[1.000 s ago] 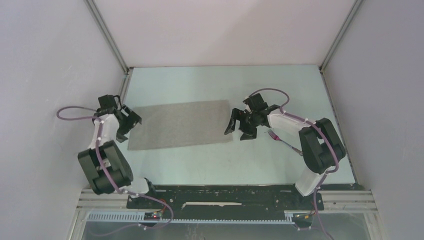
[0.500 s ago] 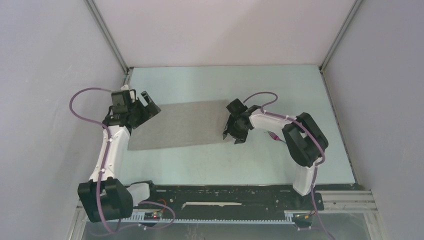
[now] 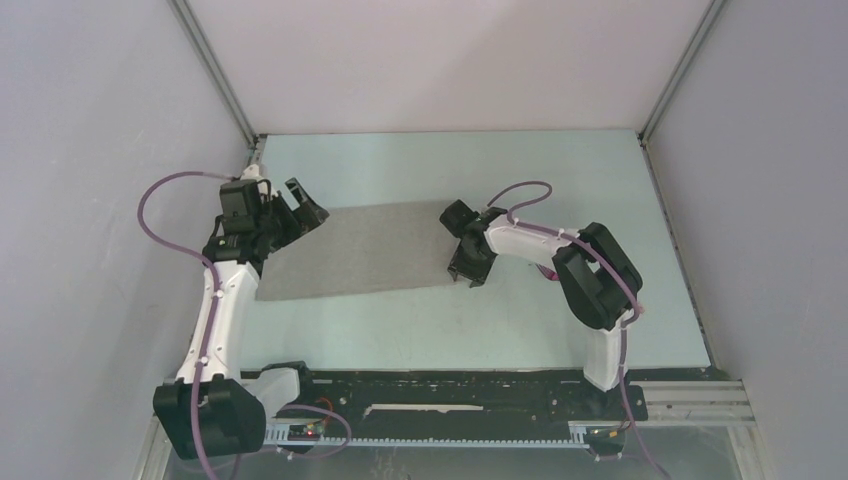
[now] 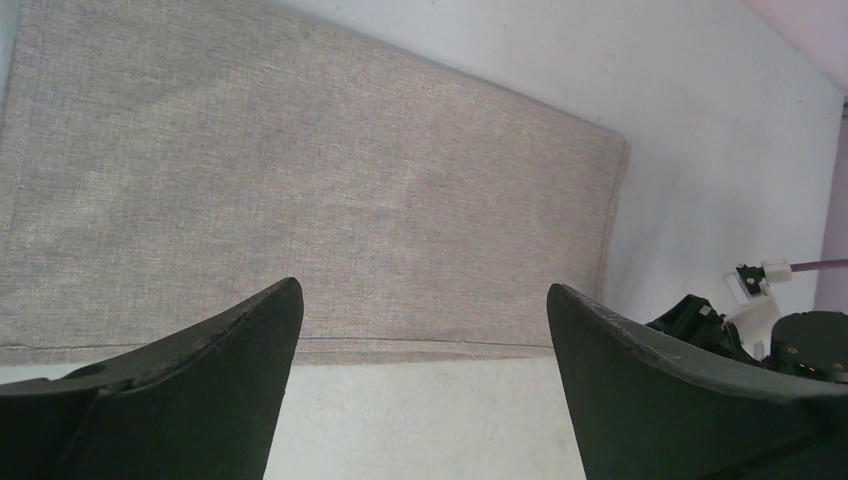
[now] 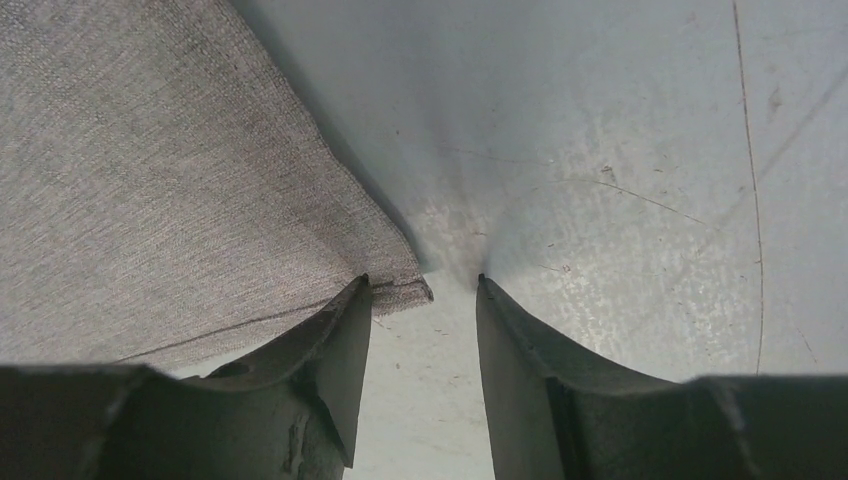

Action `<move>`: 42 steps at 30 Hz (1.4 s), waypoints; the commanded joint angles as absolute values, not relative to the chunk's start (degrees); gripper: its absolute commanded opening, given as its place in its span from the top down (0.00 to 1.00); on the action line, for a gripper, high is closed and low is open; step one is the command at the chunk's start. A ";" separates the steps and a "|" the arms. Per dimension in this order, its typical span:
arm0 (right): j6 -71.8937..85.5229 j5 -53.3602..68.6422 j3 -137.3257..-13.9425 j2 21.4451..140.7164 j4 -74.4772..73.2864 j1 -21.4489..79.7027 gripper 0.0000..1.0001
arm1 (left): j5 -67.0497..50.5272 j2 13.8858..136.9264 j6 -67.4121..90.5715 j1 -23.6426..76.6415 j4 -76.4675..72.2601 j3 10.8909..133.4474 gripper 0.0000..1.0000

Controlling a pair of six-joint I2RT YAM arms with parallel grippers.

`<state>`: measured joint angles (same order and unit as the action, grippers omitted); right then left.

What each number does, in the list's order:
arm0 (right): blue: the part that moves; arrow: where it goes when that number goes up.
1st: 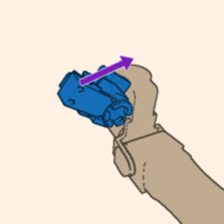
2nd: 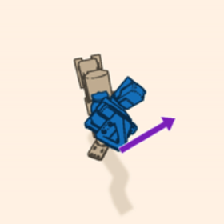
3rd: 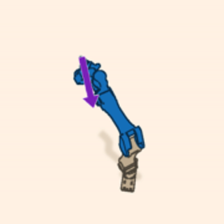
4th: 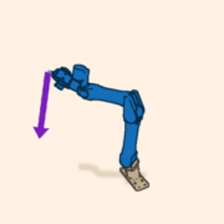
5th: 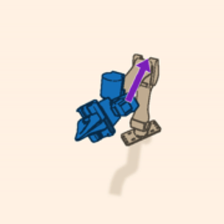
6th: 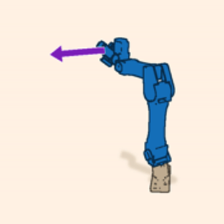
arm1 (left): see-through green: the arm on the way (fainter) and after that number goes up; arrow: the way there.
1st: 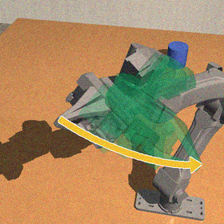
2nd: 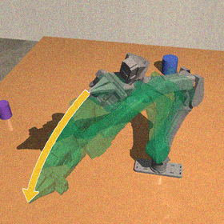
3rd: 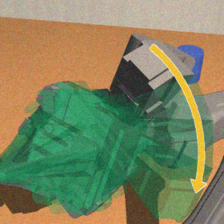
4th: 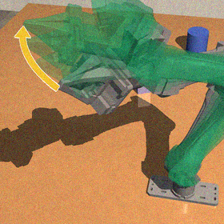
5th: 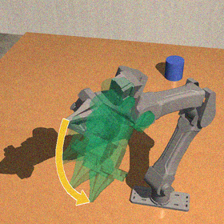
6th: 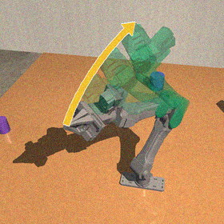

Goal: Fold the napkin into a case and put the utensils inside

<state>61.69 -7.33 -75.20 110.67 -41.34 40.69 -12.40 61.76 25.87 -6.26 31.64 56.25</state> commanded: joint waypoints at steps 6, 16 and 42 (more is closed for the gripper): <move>68.20 -8.62 -78.86 114.61 -44.47 42.40 0.50 | -15.29 60.45 25.27 -6.02 29.53 55.96 0.01; 72.95 -10.20 -78.85 115.90 -44.76 42.54 0.62 | -15.64 60.64 25.29 -5.98 29.45 55.81 0.00; 63.16 -22.95 -58.54 93.91 -47.30 42.00 1.00 | -17.43 61.42 25.56 -5.43 28.42 55.10 0.01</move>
<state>68.77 -17.34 -61.63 98.76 -44.53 43.18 -15.97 61.76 25.89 -5.89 30.50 55.92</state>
